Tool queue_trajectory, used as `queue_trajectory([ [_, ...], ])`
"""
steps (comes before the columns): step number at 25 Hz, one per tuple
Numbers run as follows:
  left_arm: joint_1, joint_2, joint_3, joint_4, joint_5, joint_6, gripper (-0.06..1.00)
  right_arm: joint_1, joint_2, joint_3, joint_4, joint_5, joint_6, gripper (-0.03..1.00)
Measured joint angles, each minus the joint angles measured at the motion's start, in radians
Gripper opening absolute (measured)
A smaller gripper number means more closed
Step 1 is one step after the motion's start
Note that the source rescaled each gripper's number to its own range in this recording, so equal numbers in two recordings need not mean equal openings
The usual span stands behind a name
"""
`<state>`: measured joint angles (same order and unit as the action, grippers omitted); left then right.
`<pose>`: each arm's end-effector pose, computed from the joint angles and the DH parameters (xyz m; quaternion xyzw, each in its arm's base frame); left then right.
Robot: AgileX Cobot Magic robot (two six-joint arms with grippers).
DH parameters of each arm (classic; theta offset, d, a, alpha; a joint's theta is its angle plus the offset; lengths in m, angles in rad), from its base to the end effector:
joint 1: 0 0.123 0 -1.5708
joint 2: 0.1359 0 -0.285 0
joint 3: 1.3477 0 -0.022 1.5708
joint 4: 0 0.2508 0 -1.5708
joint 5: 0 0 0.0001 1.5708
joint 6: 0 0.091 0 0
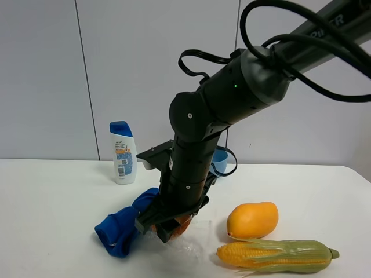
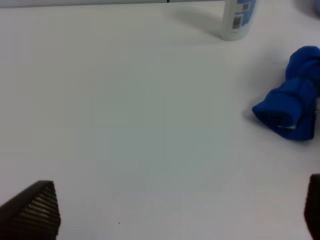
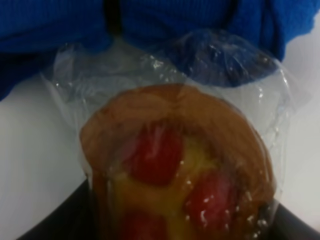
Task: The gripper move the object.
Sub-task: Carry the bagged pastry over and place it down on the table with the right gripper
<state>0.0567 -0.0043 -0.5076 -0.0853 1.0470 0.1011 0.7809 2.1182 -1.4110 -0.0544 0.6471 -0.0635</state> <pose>-0.0056 -0.0070 0.2807 0.0204 0.8455 -0.0006 0.5336 0.3033 0.2963 0.1294 -0.4222 0.8936 0.0348 0.1484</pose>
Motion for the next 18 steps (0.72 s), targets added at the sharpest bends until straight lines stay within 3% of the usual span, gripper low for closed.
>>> queue_trajectory([
  [18,0.000,0.000,0.000,0.000,0.000,0.000,1.00,0.000,0.021,0.000,-0.016,0.078,0.001,0.00],
])
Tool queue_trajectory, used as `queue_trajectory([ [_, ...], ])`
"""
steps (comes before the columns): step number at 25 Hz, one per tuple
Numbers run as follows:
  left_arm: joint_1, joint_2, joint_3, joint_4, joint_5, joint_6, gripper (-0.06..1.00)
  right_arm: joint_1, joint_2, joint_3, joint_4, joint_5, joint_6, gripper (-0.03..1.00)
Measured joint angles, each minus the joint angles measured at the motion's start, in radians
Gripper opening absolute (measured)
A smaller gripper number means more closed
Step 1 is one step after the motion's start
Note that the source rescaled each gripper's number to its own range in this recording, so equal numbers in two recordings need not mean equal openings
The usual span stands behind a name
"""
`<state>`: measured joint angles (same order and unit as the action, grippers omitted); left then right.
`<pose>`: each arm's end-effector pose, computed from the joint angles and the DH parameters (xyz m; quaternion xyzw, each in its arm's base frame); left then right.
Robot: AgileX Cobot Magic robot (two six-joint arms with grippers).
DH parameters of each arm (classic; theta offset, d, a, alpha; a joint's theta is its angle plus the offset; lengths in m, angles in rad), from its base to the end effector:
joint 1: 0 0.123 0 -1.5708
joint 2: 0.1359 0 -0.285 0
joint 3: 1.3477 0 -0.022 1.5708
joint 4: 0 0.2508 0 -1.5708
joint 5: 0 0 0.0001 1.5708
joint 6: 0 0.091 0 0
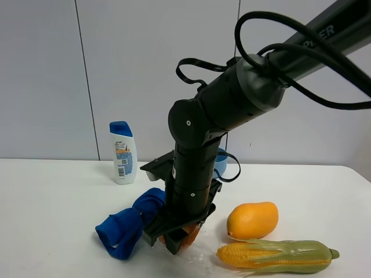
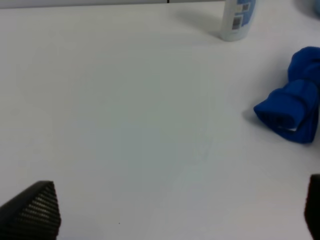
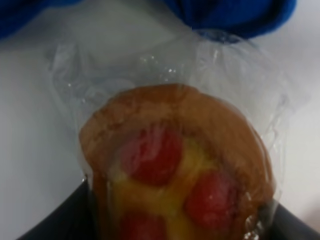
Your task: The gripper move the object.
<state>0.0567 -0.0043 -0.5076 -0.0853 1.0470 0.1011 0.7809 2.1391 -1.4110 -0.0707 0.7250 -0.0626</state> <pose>-0.0056 -0.0070 0.2807 0.0204 0.8455 -0.0006 0.5336 0.2993 0.2906 0.1189 -0.4288 0.8972 0.0116 0.1048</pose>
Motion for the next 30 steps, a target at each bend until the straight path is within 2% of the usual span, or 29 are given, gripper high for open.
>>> queue_trajectory([
  [3,0.000,0.000,0.000,0.000,0.000,0.000,1.00,0.000,0.000,0.000,-0.004,0.003,0.000,0.02],
  [5,0.000,0.000,0.000,0.000,0.000,0.000,1.00,0.000,0.000,0.000,-0.004,0.003,0.000,0.31],
  [7,0.000,0.000,0.000,0.000,0.000,0.000,1.00,0.000,0.000,0.000,-0.008,-0.002,0.007,0.69],
  [8,0.000,0.000,0.000,0.000,0.000,0.000,1.00,0.000,0.000,0.000,-0.010,-0.004,0.011,0.82],
  [10,0.000,0.000,0.000,0.000,0.000,0.000,1.00,0.000,0.000,0.000,-0.010,-0.004,0.012,0.94],
  [13,0.000,0.000,0.000,0.000,0.000,0.000,1.00,0.000,0.000,0.000,-0.011,-0.007,0.012,0.99],
  [22,0.000,0.000,0.000,0.000,0.000,0.000,1.00,0.000,-0.022,0.000,0.000,-0.006,0.013,1.00],
  [26,0.000,0.000,0.000,0.000,0.000,0.000,1.00,0.000,-0.116,0.000,0.011,-0.007,0.016,1.00],
  [30,0.000,0.000,0.000,0.000,0.000,0.000,1.00,0.000,-0.253,0.000,0.008,-0.059,0.016,1.00],
])
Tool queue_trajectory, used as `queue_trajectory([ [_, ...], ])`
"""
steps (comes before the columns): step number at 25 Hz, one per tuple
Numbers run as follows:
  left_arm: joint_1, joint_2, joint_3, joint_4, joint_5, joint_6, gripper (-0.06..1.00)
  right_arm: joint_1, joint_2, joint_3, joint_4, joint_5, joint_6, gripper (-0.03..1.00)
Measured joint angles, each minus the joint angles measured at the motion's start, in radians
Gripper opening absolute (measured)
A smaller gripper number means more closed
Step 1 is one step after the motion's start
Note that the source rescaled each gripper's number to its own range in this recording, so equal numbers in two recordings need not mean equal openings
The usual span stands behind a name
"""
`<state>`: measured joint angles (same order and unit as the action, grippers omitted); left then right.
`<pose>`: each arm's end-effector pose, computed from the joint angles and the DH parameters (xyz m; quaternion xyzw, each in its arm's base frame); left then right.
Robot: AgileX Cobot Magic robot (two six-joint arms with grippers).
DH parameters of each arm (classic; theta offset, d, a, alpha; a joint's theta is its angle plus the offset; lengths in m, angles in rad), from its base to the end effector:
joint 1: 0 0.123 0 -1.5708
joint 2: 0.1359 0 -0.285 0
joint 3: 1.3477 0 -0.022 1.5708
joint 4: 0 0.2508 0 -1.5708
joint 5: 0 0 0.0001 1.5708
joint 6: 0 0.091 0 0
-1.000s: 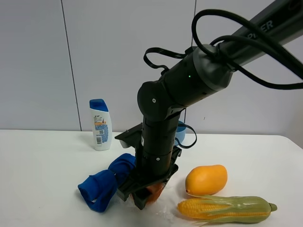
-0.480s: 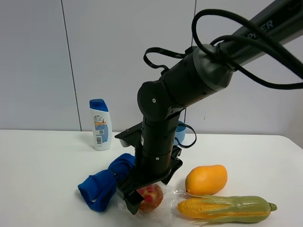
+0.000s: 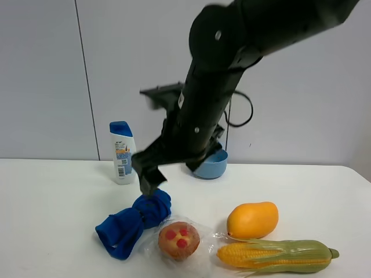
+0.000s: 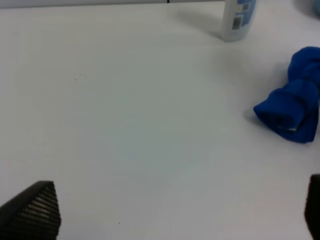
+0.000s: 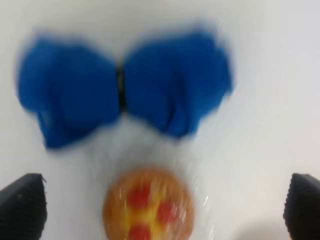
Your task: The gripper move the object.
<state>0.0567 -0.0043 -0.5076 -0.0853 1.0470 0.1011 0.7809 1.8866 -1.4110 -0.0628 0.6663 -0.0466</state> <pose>-0.0056 -0.0070 0.2807 0.0204 0.8455 -0.0006 0.5336 0.2935 0.2859 0.2257 -0.4059 0.8773 0.0682 0.2471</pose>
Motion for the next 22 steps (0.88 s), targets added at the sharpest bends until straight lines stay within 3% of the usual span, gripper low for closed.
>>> queue_trajectory([
  [7,0.000,0.000,0.000,0.000,0.000,0.000,1.00,0.000,-0.191,0.000,-0.042,-0.175,0.001,1.00],
  [22,0.000,0.000,0.000,0.000,0.000,0.000,1.00,-0.018,-0.242,0.000,-0.090,-0.179,0.028,1.00],
])
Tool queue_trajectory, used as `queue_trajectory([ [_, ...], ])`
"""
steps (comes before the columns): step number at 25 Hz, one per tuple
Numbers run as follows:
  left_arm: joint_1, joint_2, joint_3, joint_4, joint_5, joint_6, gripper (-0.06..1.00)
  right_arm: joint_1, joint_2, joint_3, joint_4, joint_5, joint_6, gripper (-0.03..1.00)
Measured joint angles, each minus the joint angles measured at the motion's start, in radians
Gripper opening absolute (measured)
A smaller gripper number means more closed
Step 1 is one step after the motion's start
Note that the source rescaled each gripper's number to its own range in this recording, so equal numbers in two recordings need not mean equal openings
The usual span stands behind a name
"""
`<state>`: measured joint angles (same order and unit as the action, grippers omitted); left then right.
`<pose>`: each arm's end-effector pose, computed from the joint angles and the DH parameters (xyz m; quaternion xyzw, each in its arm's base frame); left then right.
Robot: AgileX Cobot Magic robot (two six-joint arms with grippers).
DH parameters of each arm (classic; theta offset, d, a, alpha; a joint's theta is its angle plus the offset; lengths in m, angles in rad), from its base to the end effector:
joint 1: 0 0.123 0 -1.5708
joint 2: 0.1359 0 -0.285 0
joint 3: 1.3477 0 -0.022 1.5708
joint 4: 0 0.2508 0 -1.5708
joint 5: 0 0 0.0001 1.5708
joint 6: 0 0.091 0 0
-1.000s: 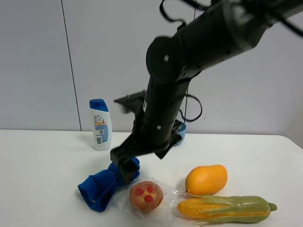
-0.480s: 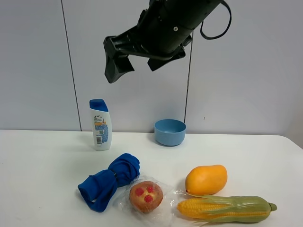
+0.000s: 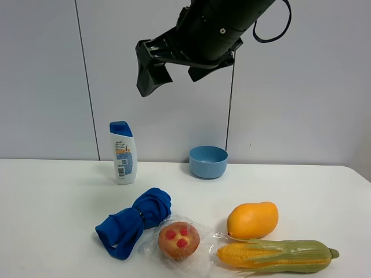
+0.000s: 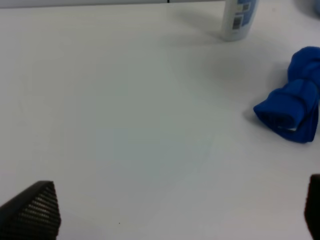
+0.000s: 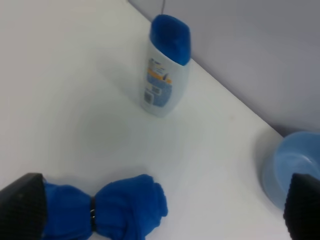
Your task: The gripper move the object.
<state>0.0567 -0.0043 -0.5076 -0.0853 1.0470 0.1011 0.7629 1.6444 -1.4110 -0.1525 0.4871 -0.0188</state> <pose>-0.0056 -0.0070 0.2807 0.0204 0.8455 -0.0006 0.5336 0.2820 0.2606 0.3336 -0.3795 0.8057 0.1058 0.4423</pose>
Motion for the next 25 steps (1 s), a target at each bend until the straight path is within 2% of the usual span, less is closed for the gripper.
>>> queue_trajectory([
  [8,0.000,0.000,0.000,0.000,0.000,0.000,1.00,-0.136,0.000,0.000,-0.001,-0.001,0.057,1.00],
  [16,0.000,0.000,0.000,0.000,0.000,0.000,1.00,-0.390,-0.032,0.000,-0.011,0.011,0.059,1.00],
  [25,0.000,0.000,0.000,0.000,0.000,0.000,1.00,-0.672,-0.215,0.000,-0.052,0.225,0.051,1.00],
])
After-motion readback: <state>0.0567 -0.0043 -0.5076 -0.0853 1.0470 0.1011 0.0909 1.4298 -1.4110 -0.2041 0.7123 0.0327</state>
